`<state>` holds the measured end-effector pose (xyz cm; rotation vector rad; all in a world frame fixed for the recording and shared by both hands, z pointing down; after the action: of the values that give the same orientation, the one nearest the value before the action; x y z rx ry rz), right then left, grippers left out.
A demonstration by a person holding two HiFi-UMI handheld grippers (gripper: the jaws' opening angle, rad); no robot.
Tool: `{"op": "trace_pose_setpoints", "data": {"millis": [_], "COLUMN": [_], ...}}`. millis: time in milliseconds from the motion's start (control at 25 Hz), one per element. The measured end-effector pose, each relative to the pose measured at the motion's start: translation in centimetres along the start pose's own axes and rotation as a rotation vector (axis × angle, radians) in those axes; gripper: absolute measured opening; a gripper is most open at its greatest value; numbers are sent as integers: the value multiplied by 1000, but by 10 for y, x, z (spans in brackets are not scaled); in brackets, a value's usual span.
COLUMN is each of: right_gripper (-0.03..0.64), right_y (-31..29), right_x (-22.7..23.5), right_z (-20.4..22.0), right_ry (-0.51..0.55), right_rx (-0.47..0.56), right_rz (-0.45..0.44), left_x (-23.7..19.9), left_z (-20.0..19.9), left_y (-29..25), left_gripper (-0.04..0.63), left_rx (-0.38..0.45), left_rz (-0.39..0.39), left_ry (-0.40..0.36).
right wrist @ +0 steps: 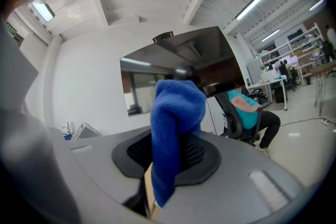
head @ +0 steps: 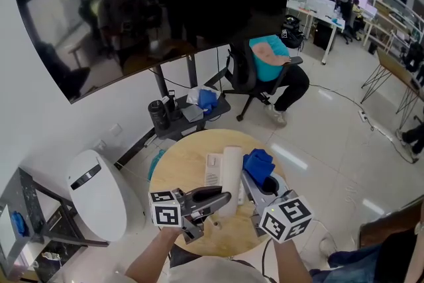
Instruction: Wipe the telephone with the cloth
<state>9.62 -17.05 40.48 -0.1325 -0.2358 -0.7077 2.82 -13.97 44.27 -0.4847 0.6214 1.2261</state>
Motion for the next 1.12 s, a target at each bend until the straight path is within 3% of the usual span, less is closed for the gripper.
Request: {"op": "trace_pose_setpoints", "data": {"millis": [1120], "right_gripper": [86], "right_y": [-29], "right_x": [37], "right_z": [-49], "right_ry": [68], "right_rx": [-17], "right_rz": [39], "left_x": [9], "left_z": [17], "left_y": [-6], "left_gripper": [78], "left_rx": [-58], "left_rz": [29], "left_ry": [-27]}}
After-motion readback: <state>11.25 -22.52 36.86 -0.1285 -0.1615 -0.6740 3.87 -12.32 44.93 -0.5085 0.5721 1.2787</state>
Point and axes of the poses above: the fingertips, and each gripper's own axes: y backward along the fingers, x to its right, z out of its underside, the point moved 1 cm from there along y, backward along the fingers, and after that the axes turned 12 degrees about -z, right-handed, at the moved point
